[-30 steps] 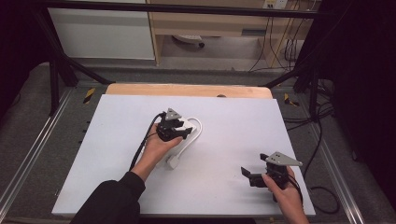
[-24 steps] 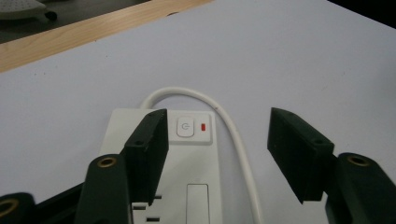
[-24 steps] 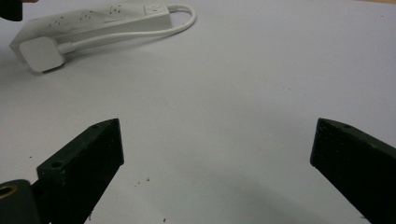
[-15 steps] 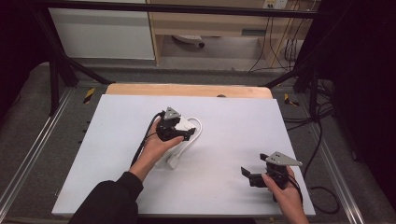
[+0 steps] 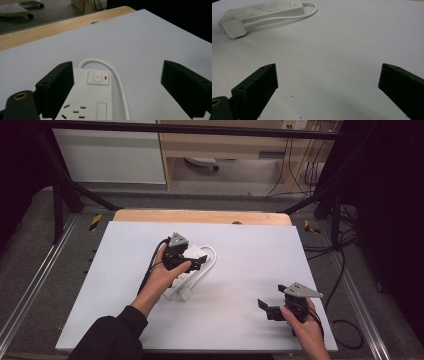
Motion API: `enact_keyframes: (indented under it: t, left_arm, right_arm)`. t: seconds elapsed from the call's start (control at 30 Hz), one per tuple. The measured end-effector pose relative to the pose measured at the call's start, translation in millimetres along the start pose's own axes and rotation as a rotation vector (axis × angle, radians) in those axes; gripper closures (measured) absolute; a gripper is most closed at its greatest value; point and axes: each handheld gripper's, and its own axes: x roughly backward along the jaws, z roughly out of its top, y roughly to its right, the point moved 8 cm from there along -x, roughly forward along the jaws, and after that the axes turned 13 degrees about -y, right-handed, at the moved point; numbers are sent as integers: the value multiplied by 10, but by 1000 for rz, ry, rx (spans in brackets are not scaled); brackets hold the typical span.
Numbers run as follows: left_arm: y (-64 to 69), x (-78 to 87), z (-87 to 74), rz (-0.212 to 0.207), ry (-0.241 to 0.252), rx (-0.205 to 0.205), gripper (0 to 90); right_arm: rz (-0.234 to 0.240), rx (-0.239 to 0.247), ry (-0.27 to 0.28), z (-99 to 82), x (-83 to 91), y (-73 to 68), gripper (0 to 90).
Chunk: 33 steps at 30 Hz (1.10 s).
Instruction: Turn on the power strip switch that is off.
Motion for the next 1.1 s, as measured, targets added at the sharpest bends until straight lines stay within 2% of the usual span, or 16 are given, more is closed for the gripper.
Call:
enact_keyframes:
  t: [0.27, 0.6, 1.1]
  left_arm:
    - [-6, 198, -4, -1, 21, 4, 106]
    - [-98, 474, -65, 11, 55, 6, 93]
    - [-214, 830, -296, 31, 74, 6, 80]
  right_arm:
    - [1, 0, 2, 3, -2, -4, 30]
    - [2, -2, 0, 6, -8, -1, 27]
    - [2, -5, -3, 5, -14, -4, 27]
